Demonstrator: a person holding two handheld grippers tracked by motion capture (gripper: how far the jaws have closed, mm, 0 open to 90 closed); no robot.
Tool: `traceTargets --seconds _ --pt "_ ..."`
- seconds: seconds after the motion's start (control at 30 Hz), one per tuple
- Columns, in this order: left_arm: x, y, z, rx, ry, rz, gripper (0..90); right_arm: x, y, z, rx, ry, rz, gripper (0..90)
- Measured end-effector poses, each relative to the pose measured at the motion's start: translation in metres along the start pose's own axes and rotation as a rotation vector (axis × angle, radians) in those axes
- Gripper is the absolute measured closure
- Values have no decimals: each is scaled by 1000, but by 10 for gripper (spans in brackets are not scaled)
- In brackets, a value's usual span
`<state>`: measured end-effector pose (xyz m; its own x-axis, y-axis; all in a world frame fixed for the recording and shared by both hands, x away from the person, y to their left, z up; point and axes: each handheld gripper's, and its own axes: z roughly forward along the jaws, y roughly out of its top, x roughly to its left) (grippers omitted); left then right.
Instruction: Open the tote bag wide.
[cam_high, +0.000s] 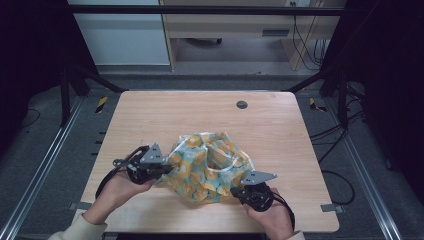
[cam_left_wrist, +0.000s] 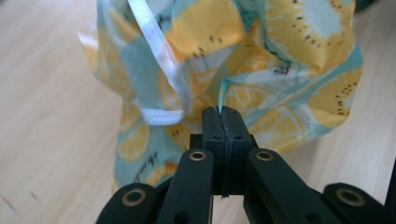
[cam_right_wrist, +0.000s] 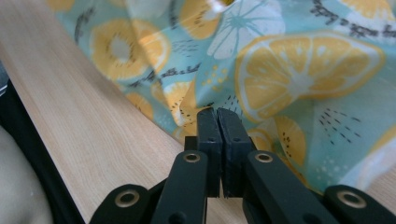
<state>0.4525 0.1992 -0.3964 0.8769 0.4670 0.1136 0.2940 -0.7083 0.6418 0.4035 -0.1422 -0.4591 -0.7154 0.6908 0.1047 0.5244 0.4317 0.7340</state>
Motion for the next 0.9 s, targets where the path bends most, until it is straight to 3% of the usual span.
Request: traceTargets --seconds 0.17,0.2,0.43,0.53,0.57,0.63,0.7,0.9 --pt "-5 -22 11 -8 -16 -46 900 -2 0 0 -11 -7 14 820" --pt "-5 -24 11 -12 -18 -51 899 -1 2 -1 -26 -21 18 759" --pt "-2 -26 11 -18 -18 -55 898 -6 16 -16 -98 -81 19 625" --pt "0 -27 11 -20 -18 -57 898 -13 32 -19 -93 -115 14 588" --pt "0 -28 11 -19 -19 -59 898 -18 47 -17 -95 -128 -3 578" --pt "1 -28 11 -14 -19 -57 898 -20 53 -16 -92 -133 -7 571" --pt "1 -29 12 -13 -21 -60 898 -26 71 -11 -87 -150 -26 560" --pt "0 -30 14 -11 -27 -55 897 -53 106 16 -45 -193 -22 512"
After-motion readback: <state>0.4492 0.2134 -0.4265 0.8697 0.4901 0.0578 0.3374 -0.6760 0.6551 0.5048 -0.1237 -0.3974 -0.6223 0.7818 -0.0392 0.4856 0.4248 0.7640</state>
